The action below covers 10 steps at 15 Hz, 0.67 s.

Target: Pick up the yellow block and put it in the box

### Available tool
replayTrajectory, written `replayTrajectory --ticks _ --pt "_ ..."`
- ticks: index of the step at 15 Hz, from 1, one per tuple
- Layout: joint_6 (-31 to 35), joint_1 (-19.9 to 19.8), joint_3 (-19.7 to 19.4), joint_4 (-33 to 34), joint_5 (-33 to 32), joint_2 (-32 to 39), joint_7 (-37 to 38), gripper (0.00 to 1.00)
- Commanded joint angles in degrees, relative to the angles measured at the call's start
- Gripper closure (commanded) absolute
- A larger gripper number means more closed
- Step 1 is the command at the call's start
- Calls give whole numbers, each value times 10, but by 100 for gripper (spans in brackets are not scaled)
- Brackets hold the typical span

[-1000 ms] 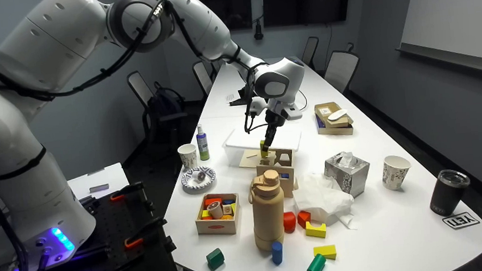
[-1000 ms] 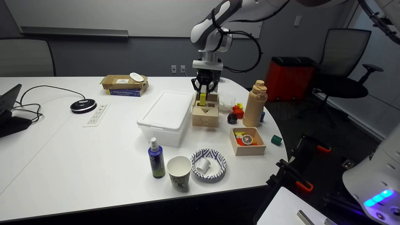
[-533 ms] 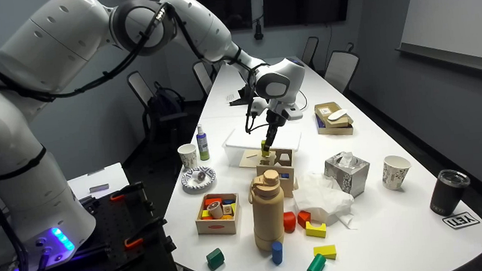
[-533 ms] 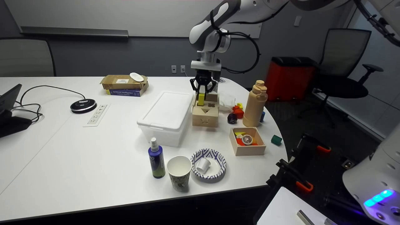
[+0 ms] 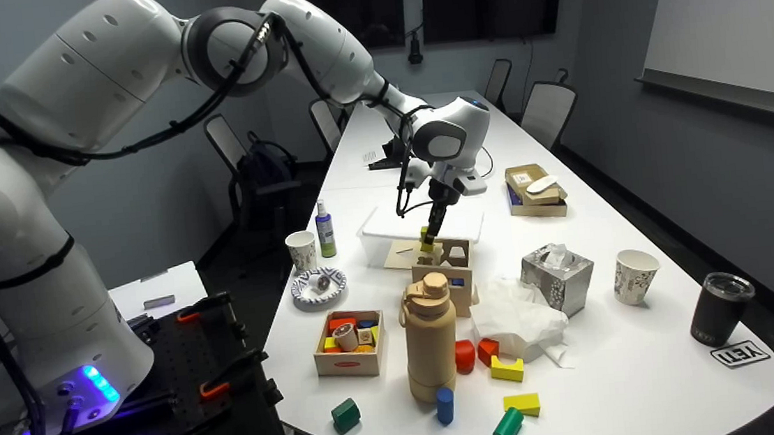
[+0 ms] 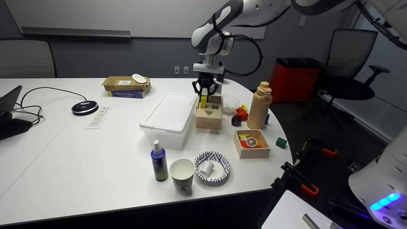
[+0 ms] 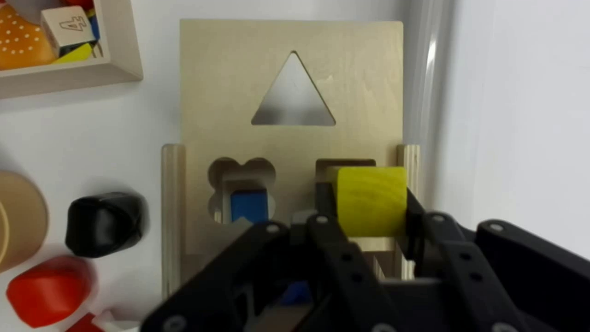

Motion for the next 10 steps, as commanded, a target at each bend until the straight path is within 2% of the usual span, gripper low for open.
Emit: replayTrajectory --ticks 1,5,6,7,9,10 --pt "-18 1 -2 23 11 9 16 92" --pt "-23 1 -1 25 11 12 16 92" --pt "-23 1 -1 24 11 11 15 64" --pt "-24 1 0 23 11 11 15 41" --pt "-24 0 2 24 13 9 12 37" --pt "-24 0 2 23 13 8 12 32"
